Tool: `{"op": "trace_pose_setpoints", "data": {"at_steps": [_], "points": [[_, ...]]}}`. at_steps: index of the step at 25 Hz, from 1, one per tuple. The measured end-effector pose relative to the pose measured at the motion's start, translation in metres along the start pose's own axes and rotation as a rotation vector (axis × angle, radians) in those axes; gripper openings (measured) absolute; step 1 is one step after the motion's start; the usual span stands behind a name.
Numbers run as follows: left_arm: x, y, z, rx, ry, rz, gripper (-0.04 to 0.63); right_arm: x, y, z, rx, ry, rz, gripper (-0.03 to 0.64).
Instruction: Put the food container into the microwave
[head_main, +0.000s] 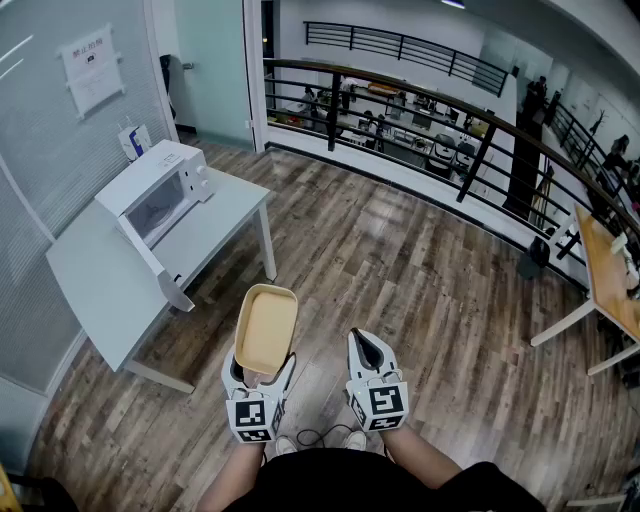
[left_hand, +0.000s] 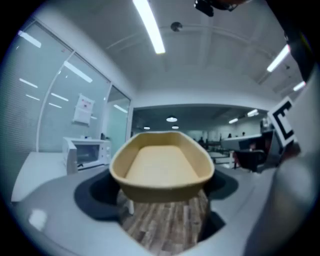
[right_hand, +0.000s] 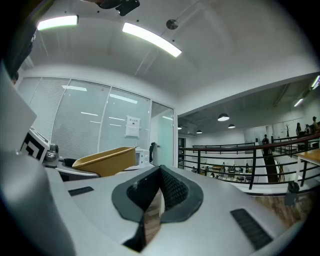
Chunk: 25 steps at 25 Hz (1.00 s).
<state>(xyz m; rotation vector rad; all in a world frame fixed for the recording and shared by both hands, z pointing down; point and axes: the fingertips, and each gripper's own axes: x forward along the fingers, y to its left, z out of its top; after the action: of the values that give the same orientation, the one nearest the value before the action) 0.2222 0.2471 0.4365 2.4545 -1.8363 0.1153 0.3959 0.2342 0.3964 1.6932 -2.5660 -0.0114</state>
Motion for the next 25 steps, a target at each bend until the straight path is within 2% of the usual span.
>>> {"op": "trace_pose_setpoints", "data": {"at_steps": [9,17,25], "points": [[-0.016,0.017,0.0,-0.008,-0.004,-0.031,0.502,0.001,0.03,0.004,-0.01,-0.003,-0.008,0.005],[-0.016,0.028,0.01,-0.01,0.017,-0.104,0.502,-0.003,0.048,0.014,0.047,-0.002,-0.049,0.005],[0.019,0.028,0.007,-0.077,-0.004,-0.116,0.502,0.0,0.014,-0.004,0.054,0.014,-0.126,0.005]]}}
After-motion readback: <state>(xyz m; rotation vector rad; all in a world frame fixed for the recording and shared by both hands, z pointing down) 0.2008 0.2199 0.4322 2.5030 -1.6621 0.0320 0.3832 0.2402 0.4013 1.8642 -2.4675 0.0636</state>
